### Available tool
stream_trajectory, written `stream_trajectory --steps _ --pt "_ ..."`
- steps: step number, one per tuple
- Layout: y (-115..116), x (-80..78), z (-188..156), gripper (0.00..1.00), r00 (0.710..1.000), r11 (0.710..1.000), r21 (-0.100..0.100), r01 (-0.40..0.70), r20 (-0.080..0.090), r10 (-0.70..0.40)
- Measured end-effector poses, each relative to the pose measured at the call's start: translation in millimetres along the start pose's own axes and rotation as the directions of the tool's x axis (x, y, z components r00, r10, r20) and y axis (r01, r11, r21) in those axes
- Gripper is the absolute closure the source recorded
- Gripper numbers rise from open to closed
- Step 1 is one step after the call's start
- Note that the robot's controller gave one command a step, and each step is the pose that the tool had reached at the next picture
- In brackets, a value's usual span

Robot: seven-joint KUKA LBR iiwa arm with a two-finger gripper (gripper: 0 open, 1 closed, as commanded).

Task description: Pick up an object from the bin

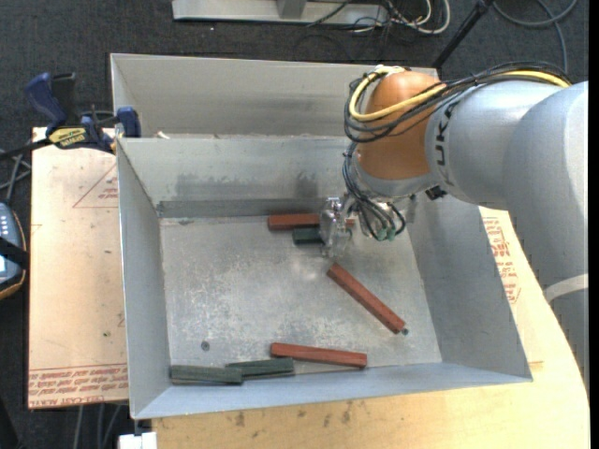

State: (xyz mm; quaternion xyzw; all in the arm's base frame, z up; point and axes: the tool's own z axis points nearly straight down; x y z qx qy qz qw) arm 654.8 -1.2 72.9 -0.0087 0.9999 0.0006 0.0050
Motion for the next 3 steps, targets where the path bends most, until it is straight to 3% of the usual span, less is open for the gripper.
stream_trajectory --steps 1,2,3 --pt "0.2 1.9 1.7 0.00 1.000 1.000 0.000 0.000 -0.008 0.000" --pt "0.0 0.3 -0.2 1.00 1.000 1.000 0.000 -0.001 -0.003 0.001" --pt "0.0 0.4 -0.1 1.00 1.000 1.000 0.000 0.000 -0.003 0.000"
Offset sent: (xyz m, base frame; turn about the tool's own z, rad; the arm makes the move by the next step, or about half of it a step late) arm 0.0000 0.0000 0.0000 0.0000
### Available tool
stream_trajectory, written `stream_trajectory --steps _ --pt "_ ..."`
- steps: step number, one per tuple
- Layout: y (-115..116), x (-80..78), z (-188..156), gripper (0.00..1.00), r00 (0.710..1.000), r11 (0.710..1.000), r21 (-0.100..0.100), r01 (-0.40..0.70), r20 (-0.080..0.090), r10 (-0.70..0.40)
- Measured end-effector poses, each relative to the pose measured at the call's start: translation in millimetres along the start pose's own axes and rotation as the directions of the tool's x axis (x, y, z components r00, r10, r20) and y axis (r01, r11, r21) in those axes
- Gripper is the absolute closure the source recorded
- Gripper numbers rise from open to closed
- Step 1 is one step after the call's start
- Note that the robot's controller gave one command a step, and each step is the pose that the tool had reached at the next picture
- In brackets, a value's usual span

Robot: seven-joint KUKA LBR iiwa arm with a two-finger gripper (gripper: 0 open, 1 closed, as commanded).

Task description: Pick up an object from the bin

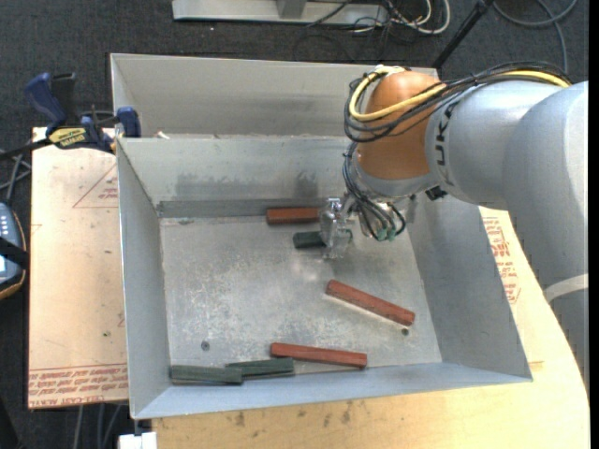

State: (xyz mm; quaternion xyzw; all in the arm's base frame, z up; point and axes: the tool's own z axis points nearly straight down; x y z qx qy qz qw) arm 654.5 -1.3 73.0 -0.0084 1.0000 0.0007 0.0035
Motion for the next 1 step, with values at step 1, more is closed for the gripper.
stream_trajectory --steps 1 --pt "0.8 2.1 -0.1 1.00 1.000 1.000 0.001 0.016 0.002 -0.016"
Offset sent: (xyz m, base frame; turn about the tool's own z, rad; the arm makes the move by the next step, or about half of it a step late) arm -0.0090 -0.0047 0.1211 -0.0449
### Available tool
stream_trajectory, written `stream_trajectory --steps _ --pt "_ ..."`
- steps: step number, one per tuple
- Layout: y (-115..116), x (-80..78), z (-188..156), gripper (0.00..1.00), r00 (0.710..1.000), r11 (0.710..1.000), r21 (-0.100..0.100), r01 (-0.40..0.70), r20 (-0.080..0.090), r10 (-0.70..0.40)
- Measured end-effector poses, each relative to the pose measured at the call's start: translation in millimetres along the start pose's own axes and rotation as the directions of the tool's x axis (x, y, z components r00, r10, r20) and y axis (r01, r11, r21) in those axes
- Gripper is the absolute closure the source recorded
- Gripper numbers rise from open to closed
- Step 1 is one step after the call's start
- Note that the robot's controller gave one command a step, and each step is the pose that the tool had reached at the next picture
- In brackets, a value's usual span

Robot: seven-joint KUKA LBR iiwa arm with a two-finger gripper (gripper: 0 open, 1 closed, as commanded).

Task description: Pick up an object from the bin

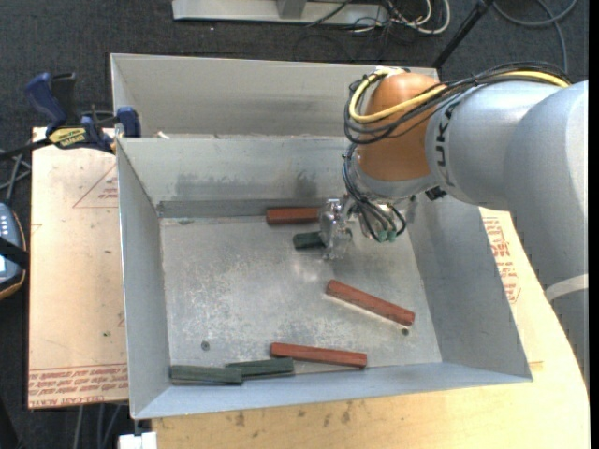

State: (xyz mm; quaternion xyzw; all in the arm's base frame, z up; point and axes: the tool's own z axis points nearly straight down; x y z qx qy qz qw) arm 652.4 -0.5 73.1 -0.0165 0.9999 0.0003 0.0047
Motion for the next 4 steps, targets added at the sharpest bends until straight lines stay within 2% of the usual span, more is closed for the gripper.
stream_trajectory --steps 1,2,3,4 --pt "-1.5 5.3 -49.5 1.00 1.000 1.000 -0.001 0.013 -0.012 -0.013" --pt "1.3 1.2 3.2 0.00 0.998 0.998 -0.001 0.069 -0.003 -0.069" --pt "1.5 -1.1 -1.2 1.00 0.998 0.998 -0.001 0.070 0.002 -0.070" --pt "1.5 1.6 2.1 0.00 0.997 0.998 -0.001 0.071 -0.006 -0.071"
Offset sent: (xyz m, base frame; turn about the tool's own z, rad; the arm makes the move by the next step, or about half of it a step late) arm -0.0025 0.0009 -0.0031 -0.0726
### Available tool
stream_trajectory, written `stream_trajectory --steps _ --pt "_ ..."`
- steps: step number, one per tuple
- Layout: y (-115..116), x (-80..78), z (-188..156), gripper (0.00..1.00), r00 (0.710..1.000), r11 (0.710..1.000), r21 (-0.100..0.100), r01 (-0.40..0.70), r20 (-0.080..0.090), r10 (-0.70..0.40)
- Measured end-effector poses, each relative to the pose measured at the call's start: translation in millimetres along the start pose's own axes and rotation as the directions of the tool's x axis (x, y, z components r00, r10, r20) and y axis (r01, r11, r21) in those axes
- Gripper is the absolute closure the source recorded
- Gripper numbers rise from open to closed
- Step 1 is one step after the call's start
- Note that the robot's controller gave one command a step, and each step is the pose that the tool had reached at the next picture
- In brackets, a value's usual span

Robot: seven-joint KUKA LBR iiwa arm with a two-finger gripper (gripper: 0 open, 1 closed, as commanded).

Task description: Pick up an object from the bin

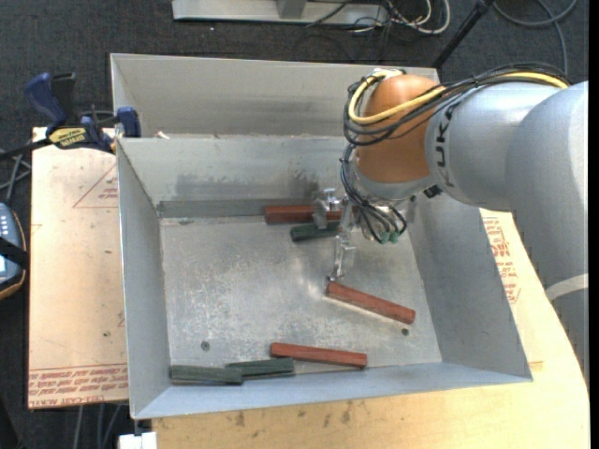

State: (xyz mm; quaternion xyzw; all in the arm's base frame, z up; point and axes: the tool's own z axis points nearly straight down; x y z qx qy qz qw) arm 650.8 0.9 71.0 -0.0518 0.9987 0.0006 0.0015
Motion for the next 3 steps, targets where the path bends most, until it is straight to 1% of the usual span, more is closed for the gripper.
stream_trajectory --steps 1,2,3 --pt "-0.2 -1.2 -1.8 1.00 1.000 1.000 0.000 0.000 0.003 0.000" --pt "-0.3 -1.2 -1.8 1.00 1.000 1.000 0.000 0.000 0.003 0.000" --pt "-6.6 6.3 -169.5 1.00 0.999 0.999 0.002 0.035 0.006 -0.035"
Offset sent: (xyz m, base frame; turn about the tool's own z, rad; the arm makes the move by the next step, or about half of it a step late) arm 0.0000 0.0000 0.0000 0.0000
